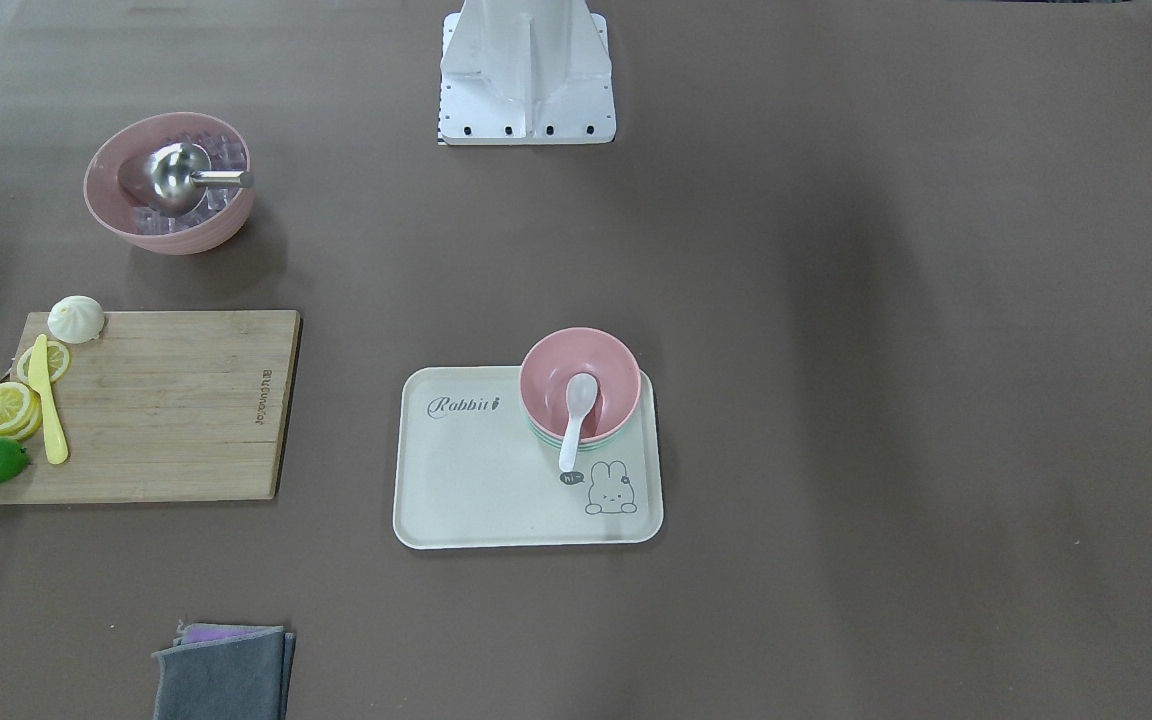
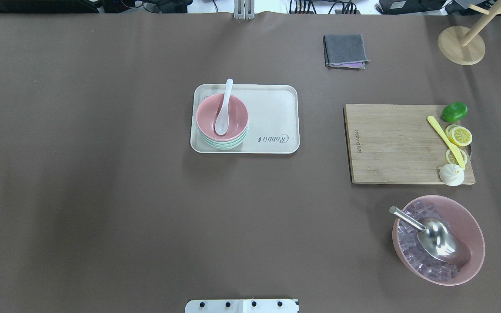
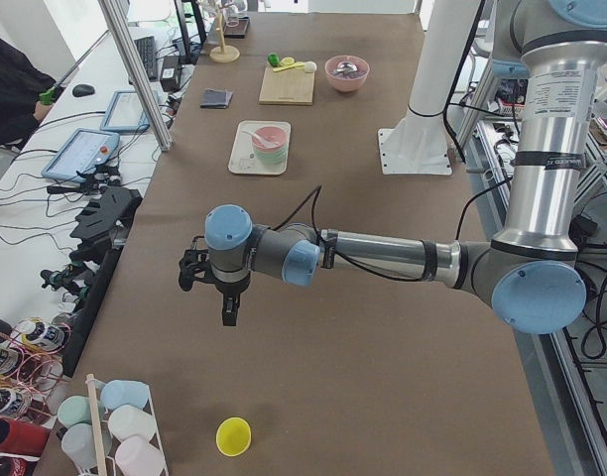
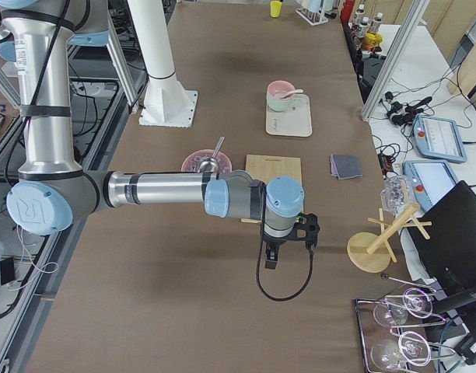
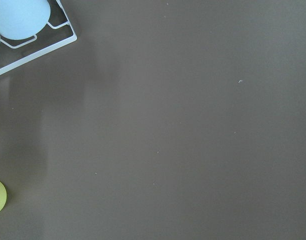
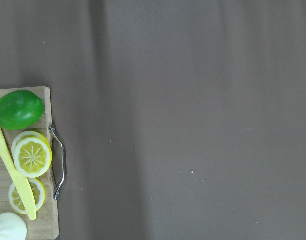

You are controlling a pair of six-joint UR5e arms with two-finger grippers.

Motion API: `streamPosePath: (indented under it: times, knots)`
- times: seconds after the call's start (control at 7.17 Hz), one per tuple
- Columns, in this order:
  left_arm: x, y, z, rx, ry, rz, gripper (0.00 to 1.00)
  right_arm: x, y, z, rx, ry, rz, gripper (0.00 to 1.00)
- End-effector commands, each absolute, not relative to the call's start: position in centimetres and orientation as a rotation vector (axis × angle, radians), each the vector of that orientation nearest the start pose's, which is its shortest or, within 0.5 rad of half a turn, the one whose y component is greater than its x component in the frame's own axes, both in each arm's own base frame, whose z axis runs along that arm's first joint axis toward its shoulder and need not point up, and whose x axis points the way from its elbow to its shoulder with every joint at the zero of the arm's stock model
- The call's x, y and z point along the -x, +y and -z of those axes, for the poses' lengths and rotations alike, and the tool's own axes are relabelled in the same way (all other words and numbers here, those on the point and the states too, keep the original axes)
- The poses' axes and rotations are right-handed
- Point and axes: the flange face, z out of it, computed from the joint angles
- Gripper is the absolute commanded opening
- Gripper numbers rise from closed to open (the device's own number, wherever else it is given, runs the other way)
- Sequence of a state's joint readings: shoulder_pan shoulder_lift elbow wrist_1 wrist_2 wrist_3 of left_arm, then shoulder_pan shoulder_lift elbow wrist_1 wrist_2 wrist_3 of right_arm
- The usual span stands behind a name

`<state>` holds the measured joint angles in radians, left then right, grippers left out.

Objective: Stack pink bowl on green and place spoon

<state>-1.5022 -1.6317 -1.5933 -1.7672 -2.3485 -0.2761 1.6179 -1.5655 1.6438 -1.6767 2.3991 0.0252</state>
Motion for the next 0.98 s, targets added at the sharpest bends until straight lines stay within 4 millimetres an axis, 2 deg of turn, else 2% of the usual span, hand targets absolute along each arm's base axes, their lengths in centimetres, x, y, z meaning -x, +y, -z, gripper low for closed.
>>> streamPosePath:
  times: [0.0,0.28,0.84]
  knots:
    - [2.7,-53.5,-59.5,-0.129,0.806,0.088,0.98,-8.3,-48.9,-62.6,0.011,-0.827,-0.076,1.0]
    - [2.7,-53.5,-59.7,-0.123,0.806,0.089,0.98,-8.2,-49.0,-63.1,-0.003,-0.827,-0.07,1.0]
    - [2.6,-52.7,-60.4,-0.111,0.806,0.092,0.98,-8.0,-49.1,-62.8,-0.003,-0.829,-0.071,1.0]
